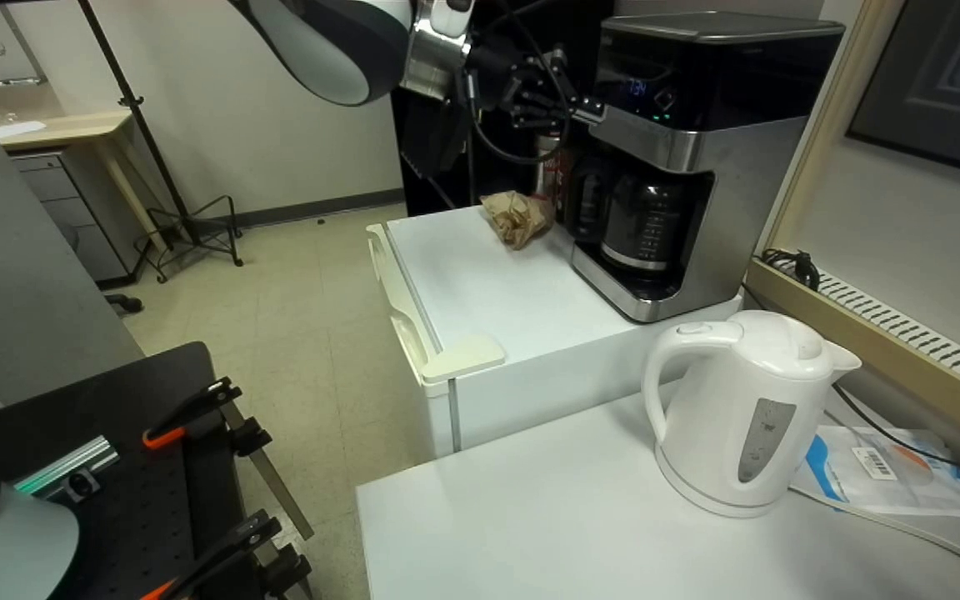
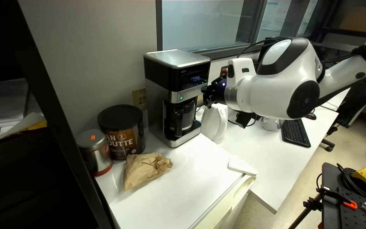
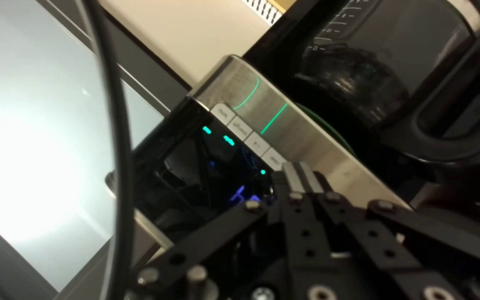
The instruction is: Press the coffee maker
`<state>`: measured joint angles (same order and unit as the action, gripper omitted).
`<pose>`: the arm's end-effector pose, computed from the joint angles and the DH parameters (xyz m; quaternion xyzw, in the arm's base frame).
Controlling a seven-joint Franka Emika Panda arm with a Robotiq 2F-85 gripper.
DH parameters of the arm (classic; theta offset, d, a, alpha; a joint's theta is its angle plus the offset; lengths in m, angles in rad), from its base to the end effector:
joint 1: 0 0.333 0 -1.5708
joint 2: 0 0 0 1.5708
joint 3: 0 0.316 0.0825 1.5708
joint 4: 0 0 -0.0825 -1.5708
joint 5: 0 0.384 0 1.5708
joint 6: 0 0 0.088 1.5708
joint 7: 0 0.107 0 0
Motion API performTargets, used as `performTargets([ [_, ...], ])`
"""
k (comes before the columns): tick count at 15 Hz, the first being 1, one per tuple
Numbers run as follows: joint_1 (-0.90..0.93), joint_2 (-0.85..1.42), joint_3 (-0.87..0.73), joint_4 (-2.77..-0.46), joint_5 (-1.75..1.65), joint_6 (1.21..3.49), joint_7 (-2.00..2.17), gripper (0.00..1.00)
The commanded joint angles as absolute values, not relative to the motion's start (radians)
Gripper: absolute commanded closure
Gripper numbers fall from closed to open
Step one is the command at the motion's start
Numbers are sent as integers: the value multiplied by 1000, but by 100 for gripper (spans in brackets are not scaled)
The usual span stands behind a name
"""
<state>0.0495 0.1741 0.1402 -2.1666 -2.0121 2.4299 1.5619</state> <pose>0.5601 0.1035 0.3273 0.8080 0.1308 0.4606 0.3435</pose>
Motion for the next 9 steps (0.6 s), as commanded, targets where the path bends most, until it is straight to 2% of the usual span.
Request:
performTargets([
  [1,81,68,154,-2291,-2009,2388,1557,100],
  [9,127,-45,161,-2410,-2027,2368,1569,100],
])
